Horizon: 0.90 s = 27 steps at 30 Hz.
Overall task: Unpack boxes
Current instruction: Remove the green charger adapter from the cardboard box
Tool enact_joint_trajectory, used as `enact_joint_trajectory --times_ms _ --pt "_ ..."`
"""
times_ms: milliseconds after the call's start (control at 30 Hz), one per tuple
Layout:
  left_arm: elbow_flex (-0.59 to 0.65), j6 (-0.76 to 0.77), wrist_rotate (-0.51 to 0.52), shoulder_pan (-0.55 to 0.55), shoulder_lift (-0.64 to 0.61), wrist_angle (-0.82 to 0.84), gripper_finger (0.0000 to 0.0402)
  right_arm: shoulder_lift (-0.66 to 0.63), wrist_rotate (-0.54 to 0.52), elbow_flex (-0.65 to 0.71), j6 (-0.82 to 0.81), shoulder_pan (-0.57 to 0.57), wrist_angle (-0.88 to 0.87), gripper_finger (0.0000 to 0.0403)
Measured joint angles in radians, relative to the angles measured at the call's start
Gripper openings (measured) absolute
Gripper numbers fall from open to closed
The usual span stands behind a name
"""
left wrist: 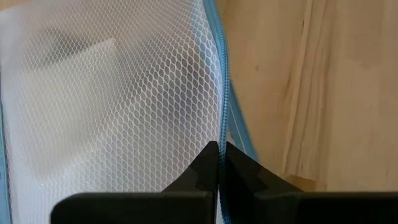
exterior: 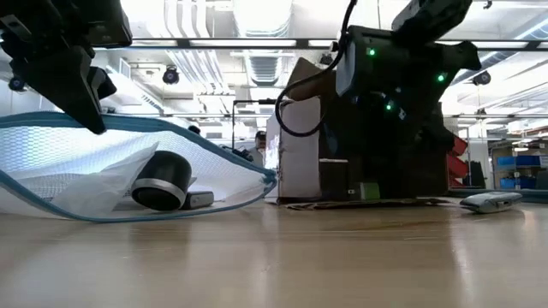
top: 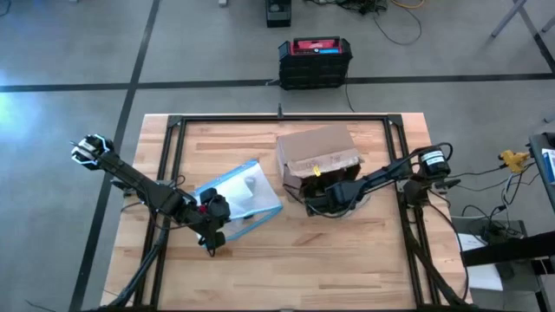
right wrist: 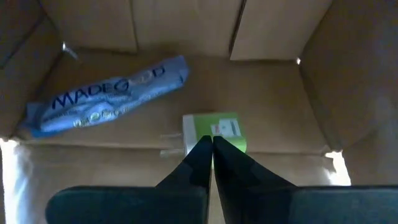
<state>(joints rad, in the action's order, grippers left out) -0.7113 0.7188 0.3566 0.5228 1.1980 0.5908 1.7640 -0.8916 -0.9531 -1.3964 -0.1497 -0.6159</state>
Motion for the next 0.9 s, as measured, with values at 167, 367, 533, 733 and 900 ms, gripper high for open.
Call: enact_joint_trajectory --times_ms 167,367,533,733,900 --pt "0.000 -0.003 0.000 0.000 0.000 0.000 0.0000 0.024 -0.018 0.001 0.001 0.024 0.006 0.0000" --pt "0.001 -0.003 0.000 0.000 0.001 0.000 0.0000 0.071 -0.054 0.005 0.035 0.028 0.090 0.0000" --pt "0.001 -0.003 0.000 0.000 0.001 0.001 0.0000 0.064 -0.113 0.005 0.041 0.020 0.112 0.0000" --pt "0.001 -0.008 0.000 0.000 0.001 0.001 0.0000 0.069 -0.019 0.005 0.116 0.080 0.149 0.0000" --pt "0.001 -0.006 0.000 0.000 0.001 0.001 0.0000 0.050 0.118 -0.004 0.216 0.070 0.159 0.0000"
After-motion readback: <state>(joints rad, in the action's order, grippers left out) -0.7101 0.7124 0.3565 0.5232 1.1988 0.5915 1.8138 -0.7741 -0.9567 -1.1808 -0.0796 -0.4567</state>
